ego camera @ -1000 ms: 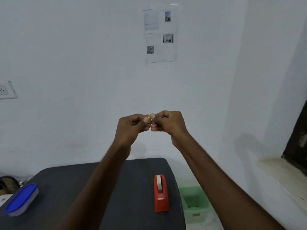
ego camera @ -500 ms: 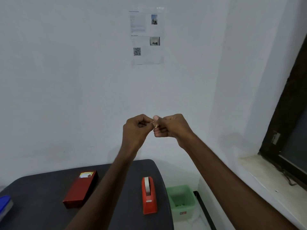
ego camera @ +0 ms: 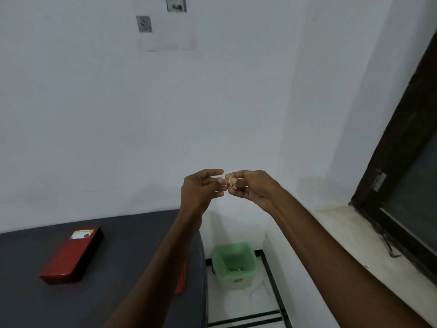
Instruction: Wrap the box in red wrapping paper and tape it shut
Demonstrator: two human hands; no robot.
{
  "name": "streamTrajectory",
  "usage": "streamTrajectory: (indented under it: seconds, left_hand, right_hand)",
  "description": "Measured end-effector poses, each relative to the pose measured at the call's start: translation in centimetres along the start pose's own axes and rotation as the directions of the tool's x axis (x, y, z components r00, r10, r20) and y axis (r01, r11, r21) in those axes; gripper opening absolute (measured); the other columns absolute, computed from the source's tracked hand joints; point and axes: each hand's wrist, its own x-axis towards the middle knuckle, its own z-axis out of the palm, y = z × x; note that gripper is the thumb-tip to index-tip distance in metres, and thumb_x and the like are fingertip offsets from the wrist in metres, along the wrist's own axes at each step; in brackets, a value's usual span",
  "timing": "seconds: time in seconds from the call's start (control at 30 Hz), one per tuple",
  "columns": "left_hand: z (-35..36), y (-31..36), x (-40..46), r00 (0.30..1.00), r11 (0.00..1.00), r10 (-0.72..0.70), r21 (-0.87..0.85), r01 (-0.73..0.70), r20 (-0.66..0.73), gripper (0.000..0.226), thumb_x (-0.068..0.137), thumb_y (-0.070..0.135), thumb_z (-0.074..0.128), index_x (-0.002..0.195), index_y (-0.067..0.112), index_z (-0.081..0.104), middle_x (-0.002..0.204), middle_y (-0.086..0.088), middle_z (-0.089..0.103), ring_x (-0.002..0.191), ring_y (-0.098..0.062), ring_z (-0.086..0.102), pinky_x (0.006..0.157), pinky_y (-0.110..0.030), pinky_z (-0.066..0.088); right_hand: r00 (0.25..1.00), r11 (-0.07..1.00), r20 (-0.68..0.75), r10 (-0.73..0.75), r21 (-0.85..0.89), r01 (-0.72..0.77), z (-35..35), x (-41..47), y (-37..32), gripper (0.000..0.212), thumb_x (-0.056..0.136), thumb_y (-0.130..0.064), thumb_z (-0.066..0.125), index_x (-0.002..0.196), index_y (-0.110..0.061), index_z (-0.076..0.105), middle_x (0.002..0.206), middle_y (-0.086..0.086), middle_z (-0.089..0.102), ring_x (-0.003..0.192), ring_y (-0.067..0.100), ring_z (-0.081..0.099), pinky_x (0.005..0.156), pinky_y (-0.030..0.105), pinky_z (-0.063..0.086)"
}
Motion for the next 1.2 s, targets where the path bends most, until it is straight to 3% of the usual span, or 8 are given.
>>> streamTrajectory:
  seconds: [0.17, 0.43, 0.7, 0.83, 0.9, 1.07, 1.13, 1.2]
  left_hand:
    - [6.4, -6.6, 4.0, 0.987, 0.990, -0.132, 0.028, 0.135, -0.096, 0.018, 0.094, 0.010, 0.058, 0.105, 0.010, 0.072, 0.086, -0.011, 0.075, 0.078, -0.021, 0.072, 0.070, -0.029, 0.059]
    - [10.8, -19.1, 7.8, 0.883, 0.893, -0.442, 0.017, 0.450, -0.156, 0.018, 0.097, 0.010, 0.056, 0.100, 0.004, 0.073, 0.080, -0.011, 0.074, 0.070, -0.018, 0.069, 0.060, -0.024, 0.055]
    - [12.3, -31.2, 12.8, 0.784, 0.784, -0.604, 0.069, 0.617, -0.142, 0.014, 0.094, 0.007, 0.059, 0.086, 0.005, 0.070, 0.070, -0.012, 0.067, 0.055, -0.016, 0.063, 0.053, -0.023, 0.054]
    - [12.2, -38.5, 16.1, 0.723, 0.715, -0.680, 0.106, 0.691, -0.125, 0.014, 0.093, 0.002, 0.057, 0.083, 0.000, 0.066, 0.069, -0.017, 0.060, 0.046, -0.016, 0.054, 0.047, -0.023, 0.048]
    - [12.2, -41.9, 17.6, 0.685, 0.678, -0.720, 0.096, 0.729, -0.116, 0.019, 0.096, -0.002, 0.050, 0.081, -0.001, 0.062, 0.067, -0.016, 0.054, 0.037, -0.012, 0.049, 0.041, -0.018, 0.041]
    - [12.2, -51.2, 20.6, 0.588, 0.588, -0.799, 0.038, 0.808, -0.125, 0.028, 0.100, 0.001, 0.043, 0.075, 0.004, 0.054, 0.049, -0.006, 0.047, 0.025, -0.006, 0.040, 0.033, -0.012, 0.032]
    - [12.2, -55.3, 21.4, 0.552, 0.554, -0.823, 0.025, 0.832, -0.133, 0.021, 0.100, 0.001, 0.045, 0.082, 0.001, 0.056, 0.046, -0.005, 0.048, 0.026, -0.007, 0.040, 0.032, -0.013, 0.032]
    - [12.2, -59.5, 22.2, 0.545, 0.549, -0.824, 0.019, 0.836, -0.155, 0.013, 0.099, 0.002, 0.048, 0.092, -0.001, 0.058, 0.060, -0.012, 0.051, 0.035, -0.012, 0.049, 0.034, -0.015, 0.038]
  right_hand:
    - [0.996, 0.994, -0.088, 0.027, -0.106, -0.036, -8.2, 5.9, 3.6, 0.016, 0.097, -0.003, 0.060, 0.093, 0.007, 0.072, 0.076, 0.011, 0.065, 0.064, 0.017, 0.061, 0.065, 0.024, 0.057]
    - [0.949, 0.959, -0.242, 0.203, -0.147, -0.242, -15.9, 14.0, 12.2, 0.032, 0.085, -0.030, 0.079, 0.081, 0.002, 0.074, 0.057, 0.004, 0.064, 0.042, 0.010, 0.054, 0.045, 0.021, 0.050]
    - [0.877, 0.897, -0.341, 0.338, -0.165, -0.410, -19.8, 22.9, 23.5, 0.012, 0.084, 0.004, 0.073, 0.073, 0.000, 0.070, 0.072, 0.019, 0.070, 0.057, 0.029, 0.068, 0.073, 0.045, 0.063]
    - [0.810, 0.855, -0.365, 0.460, -0.063, -0.514, -21.0, 28.5, 30.2, 0.014, 0.086, 0.021, 0.054, 0.082, 0.015, 0.066, 0.083, 0.027, 0.065, 0.060, 0.033, 0.064, 0.053, 0.035, 0.061]
    - [0.771, 0.831, -0.388, 0.505, -0.023, -0.556, -21.5, 31.1, 33.4, 0.017, 0.089, 0.020, 0.050, 0.084, 0.013, 0.065, 0.088, 0.029, 0.063, 0.063, 0.033, 0.063, 0.049, 0.032, 0.060]
    - [0.739, 0.778, -0.347, 0.578, -0.041, -0.628, -24.2, 36.7, 42.5, 0.033, 0.091, 0.005, 0.054, 0.124, 0.008, 0.056, 0.116, 0.021, 0.063, 0.088, 0.027, 0.068, 0.060, 0.025, 0.058]
    - [0.723, 0.759, -0.353, 0.594, -0.054, -0.649, -24.9, 38.8, 46.3, 0.034, 0.091, 0.003, 0.055, 0.125, 0.010, 0.056, 0.116, 0.023, 0.063, 0.089, 0.030, 0.068, 0.062, 0.030, 0.059]
    - [0.678, 0.739, -0.381, 0.629, 0.021, -0.673, -25.0, 40.8, 49.3, 0.013, 0.096, 0.005, 0.051, 0.107, 0.007, 0.058, 0.097, 0.020, 0.059, 0.075, 0.030, 0.062, 0.062, 0.042, 0.059]
